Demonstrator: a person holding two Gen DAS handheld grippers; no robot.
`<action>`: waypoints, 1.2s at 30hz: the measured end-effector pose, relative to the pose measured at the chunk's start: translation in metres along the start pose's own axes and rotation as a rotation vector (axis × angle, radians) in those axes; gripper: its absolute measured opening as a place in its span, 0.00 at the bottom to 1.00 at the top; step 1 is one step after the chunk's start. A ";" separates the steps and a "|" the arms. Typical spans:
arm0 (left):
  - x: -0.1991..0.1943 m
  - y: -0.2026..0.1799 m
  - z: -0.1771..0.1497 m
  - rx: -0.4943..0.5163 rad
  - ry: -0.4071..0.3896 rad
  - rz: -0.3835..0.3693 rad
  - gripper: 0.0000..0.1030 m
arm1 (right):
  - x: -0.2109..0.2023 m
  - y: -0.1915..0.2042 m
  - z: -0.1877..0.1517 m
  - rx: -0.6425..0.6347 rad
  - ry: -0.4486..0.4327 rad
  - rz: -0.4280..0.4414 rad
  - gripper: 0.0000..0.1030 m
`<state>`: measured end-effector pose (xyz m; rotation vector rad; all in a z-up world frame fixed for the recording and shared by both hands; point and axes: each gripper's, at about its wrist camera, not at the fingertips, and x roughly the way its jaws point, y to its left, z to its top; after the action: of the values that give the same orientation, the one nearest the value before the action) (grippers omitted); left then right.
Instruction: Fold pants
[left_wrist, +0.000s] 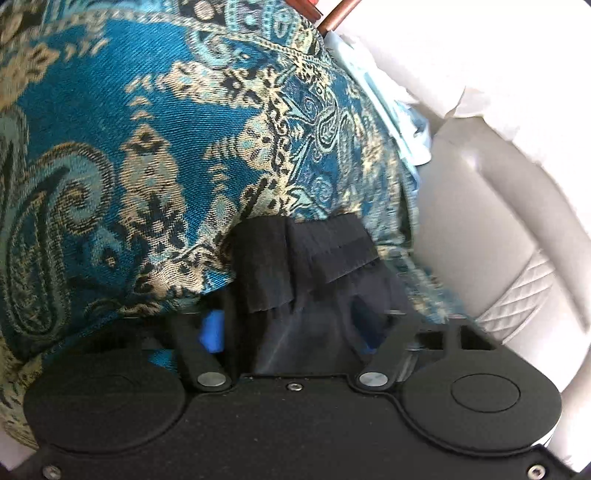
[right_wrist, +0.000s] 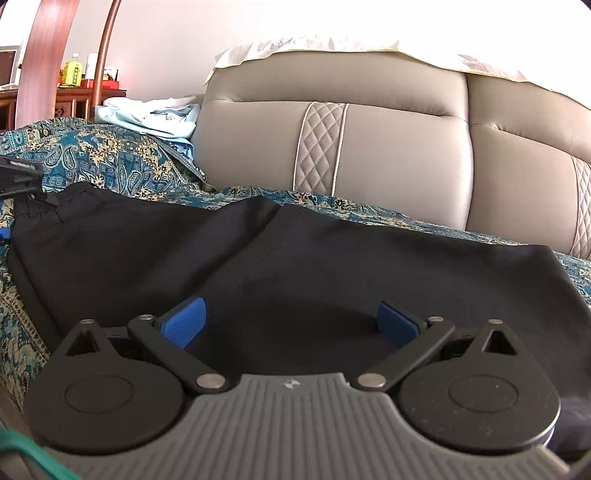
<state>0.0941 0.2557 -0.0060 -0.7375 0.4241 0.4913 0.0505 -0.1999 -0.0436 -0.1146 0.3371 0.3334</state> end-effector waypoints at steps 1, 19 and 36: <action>0.000 -0.002 -0.001 0.016 -0.006 0.024 0.22 | 0.000 0.000 0.000 0.003 0.004 0.003 1.00; -0.125 -0.256 -0.096 0.635 -0.110 -0.564 0.13 | -0.050 -0.212 0.037 0.467 0.046 -0.039 1.00; -0.164 -0.315 -0.304 1.129 0.315 -0.806 0.54 | -0.083 -0.287 0.007 0.656 -0.130 -0.153 1.00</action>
<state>0.0797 -0.2092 0.0443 0.1633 0.5629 -0.6273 0.0765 -0.4933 0.0069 0.5208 0.2922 0.0661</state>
